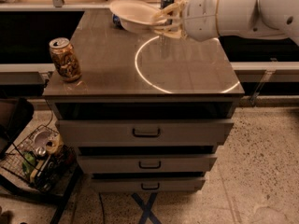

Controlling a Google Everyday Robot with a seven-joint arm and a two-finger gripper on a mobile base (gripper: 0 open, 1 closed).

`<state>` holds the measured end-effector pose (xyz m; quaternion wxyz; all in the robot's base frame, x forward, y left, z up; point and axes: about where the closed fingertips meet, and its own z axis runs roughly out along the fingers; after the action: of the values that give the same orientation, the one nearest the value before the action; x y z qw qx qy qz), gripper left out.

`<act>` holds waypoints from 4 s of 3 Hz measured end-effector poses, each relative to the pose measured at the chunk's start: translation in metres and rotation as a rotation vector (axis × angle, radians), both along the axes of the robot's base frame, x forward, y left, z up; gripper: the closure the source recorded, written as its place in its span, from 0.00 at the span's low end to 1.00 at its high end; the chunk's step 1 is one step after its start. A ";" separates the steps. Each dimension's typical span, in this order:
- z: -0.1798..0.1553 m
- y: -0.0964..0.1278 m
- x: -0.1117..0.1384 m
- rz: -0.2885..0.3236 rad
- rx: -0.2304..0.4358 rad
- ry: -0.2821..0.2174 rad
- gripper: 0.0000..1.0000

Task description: Move paper bowl near orange can

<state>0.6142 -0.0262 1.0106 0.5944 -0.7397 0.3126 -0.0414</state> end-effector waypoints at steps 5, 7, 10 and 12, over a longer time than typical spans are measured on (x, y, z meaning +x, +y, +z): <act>-0.097 0.051 -0.036 0.107 -0.303 -0.017 1.00; -0.114 0.051 -0.008 0.104 -0.289 -0.026 1.00; -0.133 0.090 -0.013 0.174 -0.211 -0.020 1.00; -0.161 0.100 -0.029 0.186 -0.169 0.041 0.76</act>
Offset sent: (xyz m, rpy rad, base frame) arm -0.0847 0.1055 -0.0599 -0.2536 -0.0820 0.1804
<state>0.5857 0.0742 0.8493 0.5247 -0.8137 0.2501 0.0029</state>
